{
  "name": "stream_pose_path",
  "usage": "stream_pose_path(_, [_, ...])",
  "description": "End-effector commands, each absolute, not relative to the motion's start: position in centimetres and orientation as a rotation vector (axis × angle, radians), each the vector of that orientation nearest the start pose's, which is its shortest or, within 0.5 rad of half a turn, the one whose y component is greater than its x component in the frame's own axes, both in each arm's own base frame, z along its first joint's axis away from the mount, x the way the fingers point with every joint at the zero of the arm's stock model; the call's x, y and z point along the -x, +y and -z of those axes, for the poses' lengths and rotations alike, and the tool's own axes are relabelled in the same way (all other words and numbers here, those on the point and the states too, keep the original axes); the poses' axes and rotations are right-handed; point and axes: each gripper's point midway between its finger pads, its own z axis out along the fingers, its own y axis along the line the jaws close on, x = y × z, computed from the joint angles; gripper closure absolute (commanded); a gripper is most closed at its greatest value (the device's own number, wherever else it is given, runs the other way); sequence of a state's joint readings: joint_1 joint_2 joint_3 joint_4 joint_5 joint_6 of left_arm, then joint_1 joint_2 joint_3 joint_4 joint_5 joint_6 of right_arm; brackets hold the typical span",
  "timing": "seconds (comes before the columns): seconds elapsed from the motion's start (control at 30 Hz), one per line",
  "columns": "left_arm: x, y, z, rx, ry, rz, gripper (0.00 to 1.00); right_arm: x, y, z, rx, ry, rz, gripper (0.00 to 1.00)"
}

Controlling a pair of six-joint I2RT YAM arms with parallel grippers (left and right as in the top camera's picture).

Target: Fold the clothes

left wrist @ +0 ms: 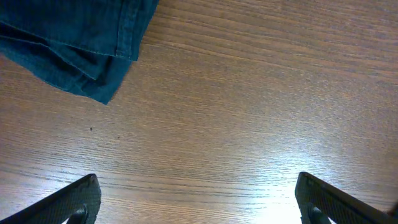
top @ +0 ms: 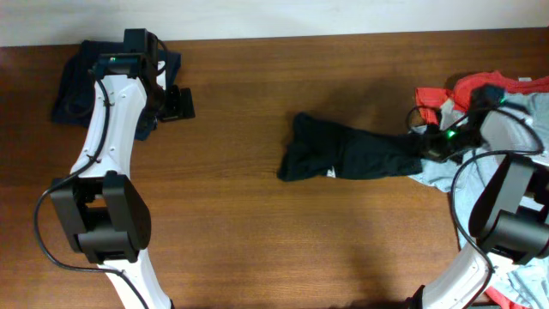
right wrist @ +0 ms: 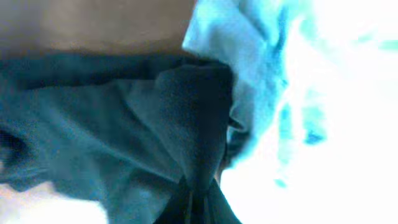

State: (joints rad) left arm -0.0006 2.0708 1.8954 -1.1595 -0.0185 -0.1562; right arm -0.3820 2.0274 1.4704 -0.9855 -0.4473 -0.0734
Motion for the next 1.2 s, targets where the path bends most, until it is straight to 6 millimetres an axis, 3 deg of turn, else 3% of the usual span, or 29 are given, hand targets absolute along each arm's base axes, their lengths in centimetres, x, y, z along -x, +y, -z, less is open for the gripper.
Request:
stream_pose_path(0.0, [-45.8,0.4,-13.7,0.205,2.86,-0.01,0.01,-40.4,-8.0,-8.5,-0.317,2.854,-0.567,0.96])
stream_pose_path(0.2, [-45.8,0.4,-13.7,0.203,2.86,-0.009,0.01,-41.8,-5.2,-12.2,-0.18,2.87,-0.52,0.96])
stream_pose_path(0.37, [-45.8,0.4,-13.7,0.204,2.86,-0.01,0.01,-42.1,-1.0,-13.0,-0.019,2.902,-0.487,0.96])
stream_pose_path(0.73, [-45.8,0.4,-13.7,0.203,2.86,-0.009,0.01,-41.0,9.6,-12.9,0.356,2.923,-0.505,0.96])
stream_pose_path(0.93, [-45.8,0.4,-13.7,0.204,2.86,-0.01,0.01,-40.8,13.3,-12.5,0.518,2.894,-0.421,0.95])
stream_pose_path(1.17, [-45.8,0.4,-13.7,0.203,2.86,-0.009,0.01,-40.0,16.2,-11.0,0.645,2.89,-0.357,0.91])
